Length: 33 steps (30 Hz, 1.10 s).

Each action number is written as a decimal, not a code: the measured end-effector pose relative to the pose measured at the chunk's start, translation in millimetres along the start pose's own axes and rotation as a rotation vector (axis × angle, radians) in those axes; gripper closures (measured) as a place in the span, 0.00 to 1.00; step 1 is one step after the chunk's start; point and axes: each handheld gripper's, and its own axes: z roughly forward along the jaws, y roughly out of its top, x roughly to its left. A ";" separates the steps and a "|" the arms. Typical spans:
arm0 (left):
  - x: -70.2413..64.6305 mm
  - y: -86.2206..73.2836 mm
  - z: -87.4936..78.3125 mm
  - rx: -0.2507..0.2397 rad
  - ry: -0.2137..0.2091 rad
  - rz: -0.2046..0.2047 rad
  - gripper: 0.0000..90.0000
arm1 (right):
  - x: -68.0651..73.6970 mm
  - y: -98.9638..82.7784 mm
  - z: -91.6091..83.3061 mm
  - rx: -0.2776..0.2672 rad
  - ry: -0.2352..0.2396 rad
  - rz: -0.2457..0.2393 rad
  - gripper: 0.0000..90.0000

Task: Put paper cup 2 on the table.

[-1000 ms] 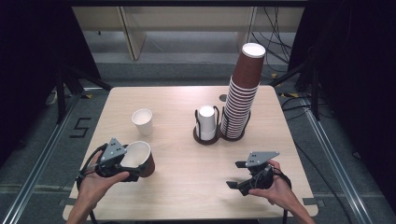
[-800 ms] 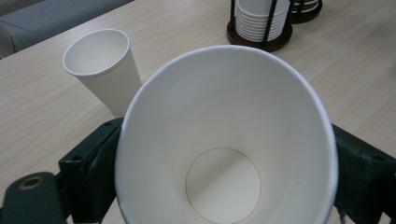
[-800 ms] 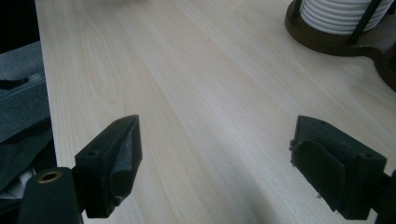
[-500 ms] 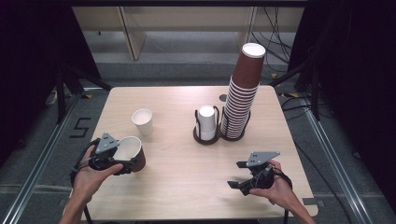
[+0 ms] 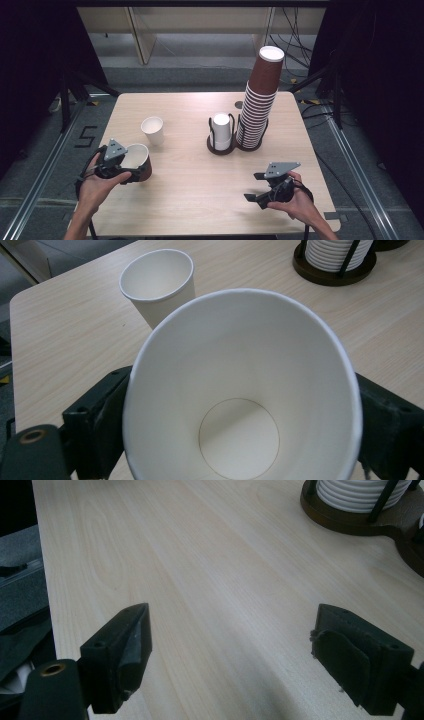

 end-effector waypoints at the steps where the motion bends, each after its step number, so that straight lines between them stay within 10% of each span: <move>1: 1.6 0.3 0.5 0.007 0.003 0.007 0.12 | -0.6 0.1 0.2 -0.004 -0.001 -0.009 0.19; 23: 18.2 7.3 49.3 0.033 0.085 -0.071 0.11 | -1.9 -1.9 3.4 0.012 0.006 0.003 0.19; 33: 20.9 3.7 71.6 -0.061 0.113 -0.123 0.08 | -1.9 -2.3 3.8 0.006 0.006 -0.013 0.19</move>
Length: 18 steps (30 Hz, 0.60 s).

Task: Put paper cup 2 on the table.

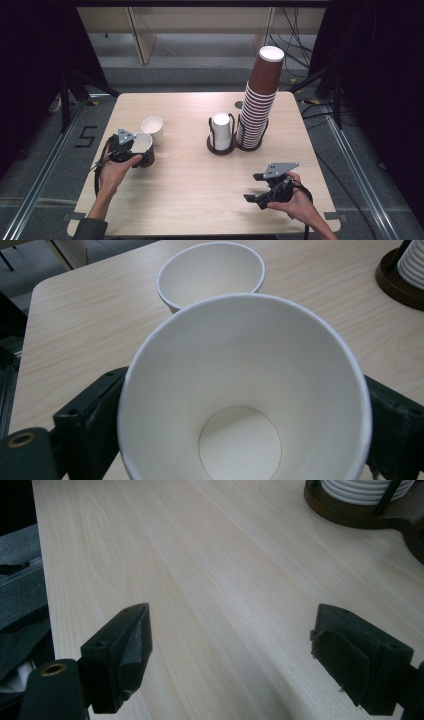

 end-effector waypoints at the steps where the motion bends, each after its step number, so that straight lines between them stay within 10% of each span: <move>1: 0.3 -1.6 0.8 -0.014 0.002 0.006 0.07 | 0.9 -0.1 0.2 0.002 0.005 0.012 0.19; 18: 0.2 -19.6 5.1 -0.003 -0.005 -0.015 0.11 | 1.5 0.1 1.7 0.008 0.017 0.009 0.19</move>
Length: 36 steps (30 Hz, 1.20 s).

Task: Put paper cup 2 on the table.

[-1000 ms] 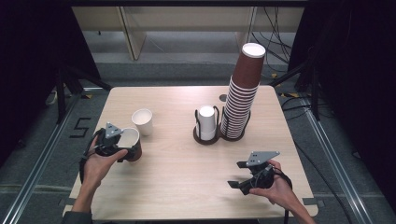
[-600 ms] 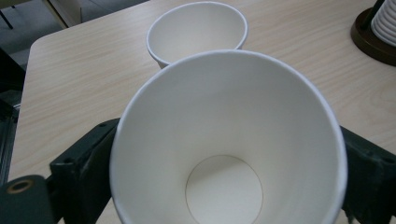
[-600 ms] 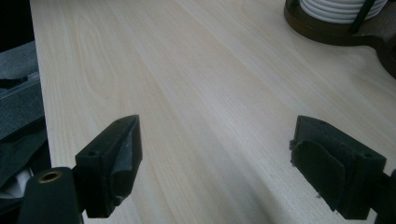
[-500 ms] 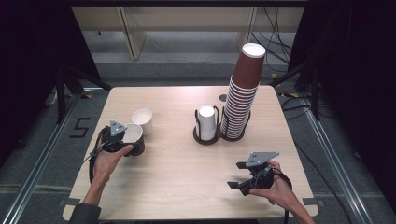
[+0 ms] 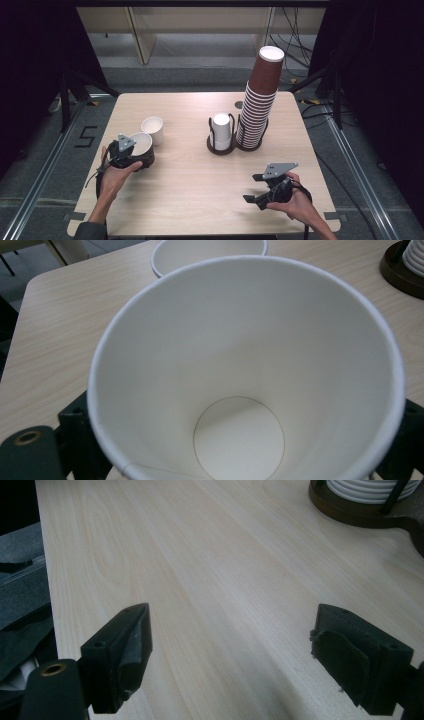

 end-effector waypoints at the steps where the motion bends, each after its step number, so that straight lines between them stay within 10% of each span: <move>1: 0.4 -0.4 0.0 0.004 -0.003 -0.002 0.11 | -0.1 -0.2 0.1 0.000 0.001 -0.002 0.19; 36: -11.9 -55.1 -28.9 0.011 -0.044 -0.062 0.16 | 1.9 -1.8 1.0 0.002 -0.002 0.007 0.19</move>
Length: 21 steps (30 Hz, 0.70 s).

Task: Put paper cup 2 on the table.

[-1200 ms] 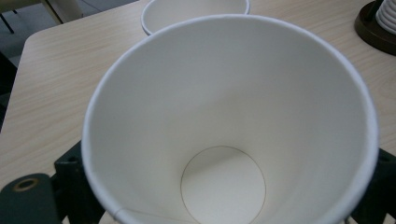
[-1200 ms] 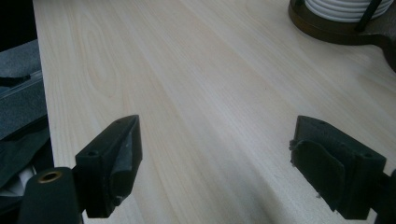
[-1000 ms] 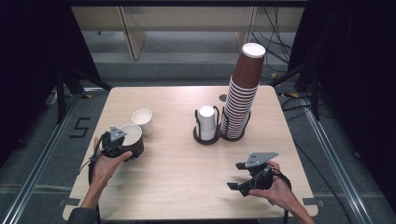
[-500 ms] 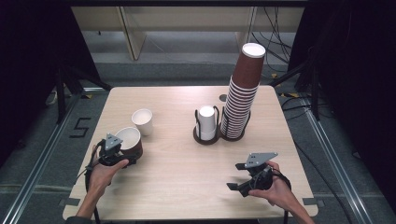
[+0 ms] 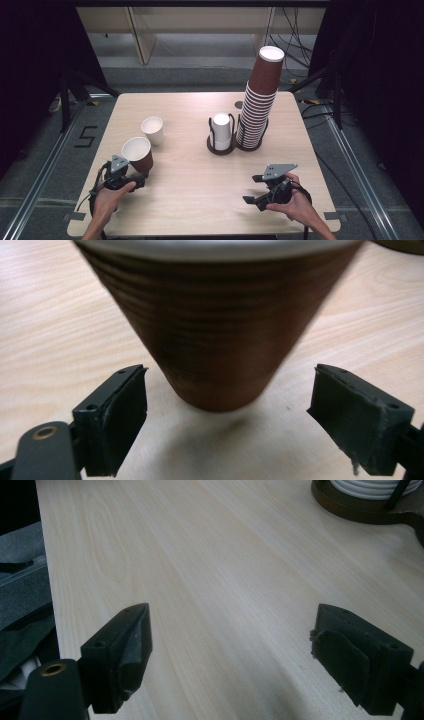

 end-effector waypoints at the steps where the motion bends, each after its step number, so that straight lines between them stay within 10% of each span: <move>1: -1.2 -0.7 -3.2 0.009 0.007 0.007 0.16 | -0.3 -0.2 -0.1 -0.002 -0.001 -0.002 0.19; 9: -18.8 -4.5 -23.5 -0.005 0.020 0.020 0.16 | 0.2 0.0 -0.8 -0.009 -0.006 -0.002 0.19; 21: -62.5 -16.9 -40.8 -0.051 -0.080 -0.021 0.16 | 0.7 -1.3 -3.3 -0.018 -0.008 0.013 0.19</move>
